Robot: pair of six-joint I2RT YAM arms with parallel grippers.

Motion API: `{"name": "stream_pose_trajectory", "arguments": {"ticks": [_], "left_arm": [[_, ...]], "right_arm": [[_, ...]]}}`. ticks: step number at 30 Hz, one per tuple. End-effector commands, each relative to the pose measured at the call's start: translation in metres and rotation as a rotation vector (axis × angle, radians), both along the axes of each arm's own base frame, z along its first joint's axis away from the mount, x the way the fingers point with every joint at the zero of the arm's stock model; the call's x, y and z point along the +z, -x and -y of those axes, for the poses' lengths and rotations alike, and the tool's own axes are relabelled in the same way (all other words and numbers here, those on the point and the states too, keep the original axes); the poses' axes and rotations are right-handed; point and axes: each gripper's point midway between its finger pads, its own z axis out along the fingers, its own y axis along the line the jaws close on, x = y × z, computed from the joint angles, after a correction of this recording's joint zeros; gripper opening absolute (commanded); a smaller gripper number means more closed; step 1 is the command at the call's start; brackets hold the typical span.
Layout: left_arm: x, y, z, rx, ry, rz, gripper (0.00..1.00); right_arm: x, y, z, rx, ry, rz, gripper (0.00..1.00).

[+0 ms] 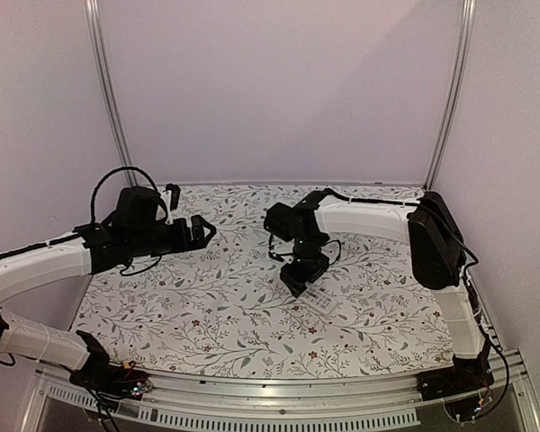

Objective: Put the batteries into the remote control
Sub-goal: Place the remote control at the center of the board, then adjust the remote control at the center of the board.

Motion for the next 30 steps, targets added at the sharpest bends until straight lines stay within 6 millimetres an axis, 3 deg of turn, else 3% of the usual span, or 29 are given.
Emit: {"name": "stream_pose_trajectory", "arguments": {"ticks": [1,7,12,15,23,30], "left_arm": [[-0.006,0.000,-0.013,0.035,-0.023,-0.009,1.00],[-0.007,0.000,-0.012,0.023,-0.023,-0.006,0.99],[-0.008,0.000,-0.010,0.001,-0.037,-0.008,0.99],[-0.009,0.001,-0.010,-0.006,-0.045,-0.010,1.00],[-0.010,0.004,-0.008,-0.029,-0.056,-0.024,1.00],[-0.006,0.003,-0.005,-0.036,-0.064,-0.026,1.00]], "right_arm": [[-0.007,-0.004,-0.007,-0.012,-0.010,-0.004,0.64],[0.002,-0.003,-0.017,-0.018,-0.069,-0.021,0.72],[0.036,-0.015,-0.014,-0.069,-0.199,0.012,0.84],[0.054,-0.027,0.009,-0.125,-0.227,0.070,0.93],[0.044,-0.050,0.104,-0.251,-0.043,0.236,0.98],[0.019,-0.047,0.138,-0.255,0.100,0.289,0.99]]}}
